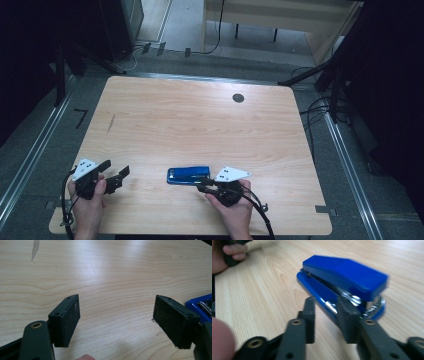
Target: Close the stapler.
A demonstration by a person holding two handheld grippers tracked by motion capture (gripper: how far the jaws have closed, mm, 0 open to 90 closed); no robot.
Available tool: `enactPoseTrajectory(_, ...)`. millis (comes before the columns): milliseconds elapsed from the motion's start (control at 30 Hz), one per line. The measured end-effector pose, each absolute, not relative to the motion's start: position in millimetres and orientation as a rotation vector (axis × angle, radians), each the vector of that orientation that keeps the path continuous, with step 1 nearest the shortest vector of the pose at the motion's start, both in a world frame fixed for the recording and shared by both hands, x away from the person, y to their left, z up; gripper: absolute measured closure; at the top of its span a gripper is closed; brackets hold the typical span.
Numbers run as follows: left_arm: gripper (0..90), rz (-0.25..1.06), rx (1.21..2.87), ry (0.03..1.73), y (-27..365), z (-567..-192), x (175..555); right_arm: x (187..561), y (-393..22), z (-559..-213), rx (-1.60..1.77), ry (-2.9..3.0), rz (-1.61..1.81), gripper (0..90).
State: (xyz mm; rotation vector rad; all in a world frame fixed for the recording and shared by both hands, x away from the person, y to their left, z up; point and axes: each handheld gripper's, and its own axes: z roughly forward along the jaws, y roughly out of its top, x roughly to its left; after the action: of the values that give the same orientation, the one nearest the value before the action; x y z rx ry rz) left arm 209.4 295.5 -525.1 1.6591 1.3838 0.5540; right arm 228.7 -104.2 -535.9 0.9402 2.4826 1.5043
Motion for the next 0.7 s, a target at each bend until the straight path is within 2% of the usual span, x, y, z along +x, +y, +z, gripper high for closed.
enactPoseTrajectory(167, 21.5, 0.568, 1.67, 1.363, 294.1, -524.7, 208.1, 229.4, -118.8, -528.3, 0.978, 2.449, 1.567, 60.0)
enactPoseTrajectory(333, 20.0, 0.583, 1.663, 1.353, 294.1, -524.3, 206.9, 228.9, -137.6, -519.0, 1.019, 2.379, 1.58, 46.4)
enactPoseTrajectory(700, 17.4, 0.596, 1.664, 1.346, 292.9, -524.4, 205.3, 229.7, -172.3, -511.6, 1.094, 2.277, 1.565, 23.9)
